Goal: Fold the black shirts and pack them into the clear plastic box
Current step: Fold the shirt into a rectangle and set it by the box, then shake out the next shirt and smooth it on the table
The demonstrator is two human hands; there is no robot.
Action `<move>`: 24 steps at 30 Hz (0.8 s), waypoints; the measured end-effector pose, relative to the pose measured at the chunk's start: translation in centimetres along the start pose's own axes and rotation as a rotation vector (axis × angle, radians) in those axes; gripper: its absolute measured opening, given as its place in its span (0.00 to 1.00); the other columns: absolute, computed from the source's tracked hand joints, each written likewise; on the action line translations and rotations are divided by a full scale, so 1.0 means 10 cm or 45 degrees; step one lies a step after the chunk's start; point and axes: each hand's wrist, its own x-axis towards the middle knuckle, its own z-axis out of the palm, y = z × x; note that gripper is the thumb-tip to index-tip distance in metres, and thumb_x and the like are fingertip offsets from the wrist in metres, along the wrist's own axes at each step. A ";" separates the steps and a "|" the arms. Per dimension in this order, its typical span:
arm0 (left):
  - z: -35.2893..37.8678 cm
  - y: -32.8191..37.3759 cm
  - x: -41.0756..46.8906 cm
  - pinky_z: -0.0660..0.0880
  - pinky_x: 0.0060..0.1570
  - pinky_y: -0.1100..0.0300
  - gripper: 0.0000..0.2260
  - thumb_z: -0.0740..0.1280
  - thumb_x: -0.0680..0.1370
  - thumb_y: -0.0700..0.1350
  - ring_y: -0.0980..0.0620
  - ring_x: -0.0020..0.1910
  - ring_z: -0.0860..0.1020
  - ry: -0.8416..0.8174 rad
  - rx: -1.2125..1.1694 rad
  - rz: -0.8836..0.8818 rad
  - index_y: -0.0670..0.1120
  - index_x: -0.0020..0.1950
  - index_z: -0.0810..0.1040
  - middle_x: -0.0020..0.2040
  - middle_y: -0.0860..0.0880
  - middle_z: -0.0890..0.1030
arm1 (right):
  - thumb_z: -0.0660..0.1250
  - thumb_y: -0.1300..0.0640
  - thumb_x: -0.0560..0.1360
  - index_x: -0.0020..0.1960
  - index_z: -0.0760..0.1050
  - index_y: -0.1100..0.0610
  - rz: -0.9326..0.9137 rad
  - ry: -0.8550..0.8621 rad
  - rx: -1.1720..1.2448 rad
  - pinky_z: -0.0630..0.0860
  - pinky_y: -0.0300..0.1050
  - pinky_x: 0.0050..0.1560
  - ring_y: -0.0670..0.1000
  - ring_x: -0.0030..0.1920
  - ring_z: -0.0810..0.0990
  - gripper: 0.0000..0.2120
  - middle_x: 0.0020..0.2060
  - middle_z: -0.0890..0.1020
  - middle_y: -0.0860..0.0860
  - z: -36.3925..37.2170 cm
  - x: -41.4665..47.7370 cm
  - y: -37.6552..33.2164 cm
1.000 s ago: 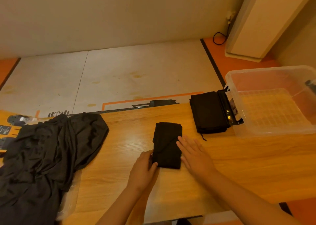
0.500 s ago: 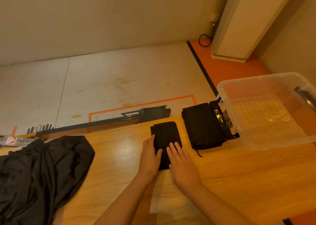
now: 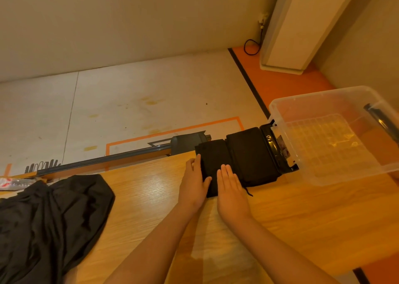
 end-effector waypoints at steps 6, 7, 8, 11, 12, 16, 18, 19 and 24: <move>0.26 -0.06 -0.61 0.59 0.75 0.56 0.21 0.55 0.83 0.51 0.55 0.77 0.56 0.066 0.110 0.275 0.51 0.77 0.62 0.78 0.52 0.59 | 0.81 0.57 0.57 0.65 0.75 0.63 -0.109 0.014 0.074 0.46 0.52 0.72 0.55 0.75 0.59 0.39 0.66 0.74 0.60 0.28 -0.35 -0.02; 0.32 -0.12 -0.68 0.60 0.74 0.52 0.22 0.53 0.82 0.51 0.52 0.77 0.57 0.052 0.218 0.344 0.50 0.76 0.64 0.77 0.50 0.61 | 0.80 0.57 0.60 0.66 0.73 0.63 -0.098 0.016 0.087 0.46 0.52 0.72 0.53 0.76 0.54 0.36 0.67 0.74 0.59 0.29 -0.42 0.00; 0.37 -0.16 -0.74 0.61 0.73 0.50 0.23 0.52 0.81 0.52 0.50 0.76 0.57 0.043 0.305 0.389 0.49 0.76 0.64 0.77 0.48 0.62 | 0.77 0.57 0.63 0.66 0.72 0.62 -0.085 0.041 0.098 0.46 0.52 0.72 0.53 0.76 0.53 0.34 0.67 0.74 0.59 0.32 -0.49 0.05; 0.39 -0.12 -0.86 0.54 0.76 0.48 0.29 0.42 0.78 0.57 0.50 0.77 0.45 -0.080 0.417 0.339 0.47 0.78 0.51 0.78 0.50 0.49 | 0.75 0.55 0.66 0.66 0.74 0.60 -0.056 0.016 0.093 0.47 0.51 0.71 0.55 0.71 0.67 0.30 0.67 0.74 0.57 0.27 -0.65 0.16; 0.38 -0.10 -0.88 0.53 0.76 0.49 0.30 0.40 0.77 0.57 0.50 0.77 0.43 -0.084 0.452 0.326 0.47 0.77 0.48 0.77 0.50 0.46 | 0.71 0.53 0.69 0.65 0.75 0.60 -0.056 0.025 0.093 0.47 0.51 0.71 0.56 0.69 0.71 0.27 0.67 0.74 0.57 0.24 -0.70 0.20; 0.37 -0.11 -1.05 0.55 0.71 0.49 0.27 0.52 0.80 0.53 0.45 0.76 0.58 0.087 0.595 0.278 0.44 0.77 0.60 0.77 0.44 0.61 | 0.71 0.49 0.69 0.66 0.74 0.60 -0.114 0.086 0.088 0.46 0.50 0.71 0.56 0.67 0.73 0.28 0.67 0.74 0.57 0.14 -0.88 0.26; 0.31 -0.13 -1.21 0.52 0.71 0.49 0.27 0.52 0.80 0.52 0.45 0.77 0.54 0.128 0.619 0.260 0.45 0.78 0.57 0.78 0.45 0.60 | 0.78 0.50 0.62 0.66 0.75 0.61 -0.168 0.069 0.080 0.46 0.50 0.70 0.56 0.66 0.74 0.36 0.66 0.75 0.58 0.11 -0.96 0.23; 0.26 -0.14 -1.31 0.51 0.71 0.50 0.27 0.53 0.79 0.51 0.46 0.78 0.52 0.138 0.638 0.245 0.45 0.78 0.57 0.78 0.45 0.59 | 0.79 0.50 0.61 0.66 0.74 0.61 -0.207 0.081 0.057 0.46 0.50 0.70 0.56 0.66 0.74 0.37 0.66 0.75 0.58 0.08 -1.00 0.20; 0.00 -0.47 -1.83 0.45 0.74 0.51 0.26 0.52 0.80 0.52 0.49 0.78 0.46 0.199 0.774 0.049 0.44 0.77 0.61 0.77 0.44 0.61 | 0.77 0.49 0.65 0.70 0.64 0.58 -0.361 0.076 0.073 0.42 0.51 0.71 0.55 0.72 0.65 0.39 0.70 0.70 0.56 0.02 -1.20 -0.08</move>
